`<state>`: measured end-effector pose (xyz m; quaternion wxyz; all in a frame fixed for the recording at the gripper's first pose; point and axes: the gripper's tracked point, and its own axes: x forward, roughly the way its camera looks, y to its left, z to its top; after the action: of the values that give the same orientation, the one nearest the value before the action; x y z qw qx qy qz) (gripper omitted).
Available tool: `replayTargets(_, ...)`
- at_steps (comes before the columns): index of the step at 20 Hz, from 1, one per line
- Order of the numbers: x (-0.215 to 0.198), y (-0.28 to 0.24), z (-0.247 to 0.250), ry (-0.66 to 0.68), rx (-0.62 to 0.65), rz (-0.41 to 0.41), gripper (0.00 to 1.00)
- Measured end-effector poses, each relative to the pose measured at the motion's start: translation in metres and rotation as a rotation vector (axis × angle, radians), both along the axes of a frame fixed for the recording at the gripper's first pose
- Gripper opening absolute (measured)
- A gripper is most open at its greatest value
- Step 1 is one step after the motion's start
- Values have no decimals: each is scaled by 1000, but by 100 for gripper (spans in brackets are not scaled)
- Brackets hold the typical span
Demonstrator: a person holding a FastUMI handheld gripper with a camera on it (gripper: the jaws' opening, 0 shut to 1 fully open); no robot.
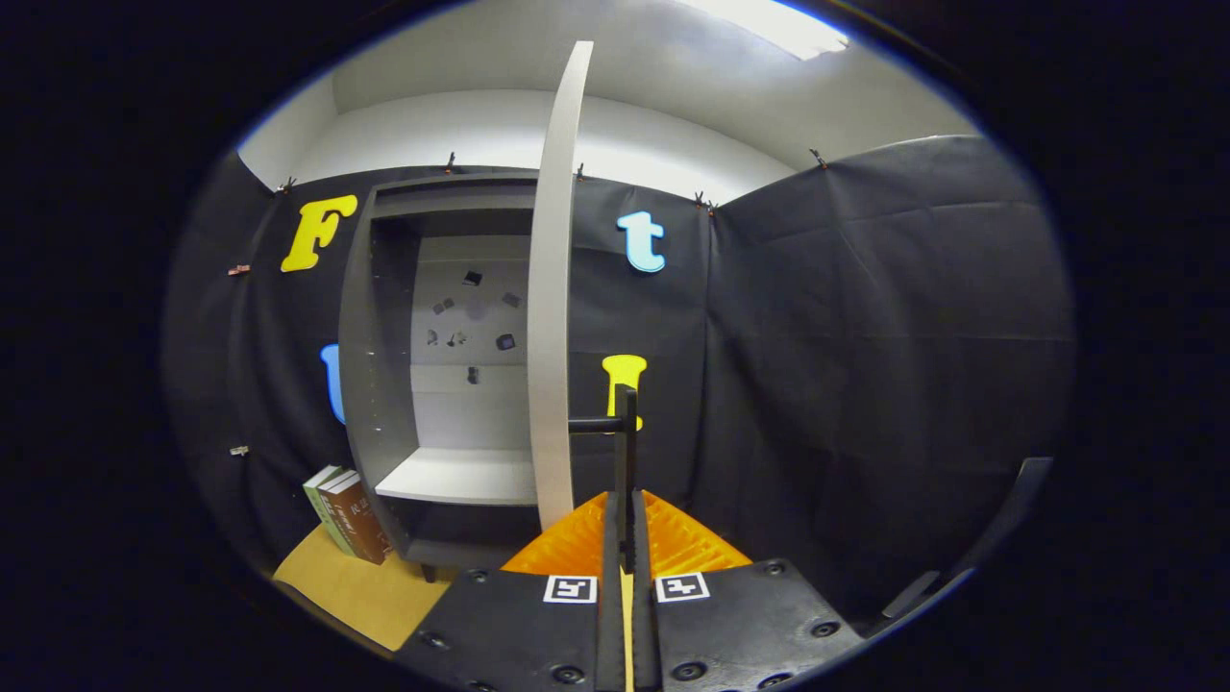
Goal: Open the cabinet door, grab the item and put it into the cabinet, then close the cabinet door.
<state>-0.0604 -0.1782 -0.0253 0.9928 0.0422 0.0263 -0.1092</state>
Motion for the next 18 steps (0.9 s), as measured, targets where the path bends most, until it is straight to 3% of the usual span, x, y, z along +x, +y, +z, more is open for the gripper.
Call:
replayTargets(4,-12,-7,3,-12,-6,2,7)
replayTargets(7,-27,-4,11,-40,-23,21,58)
replayTargets(10,-39,31,5,-44,-52,122,97)
replayTargets(14,-57,100,-40,107,8,295,96)
replayTargets(18,-59,150,-121,292,28,375,98)
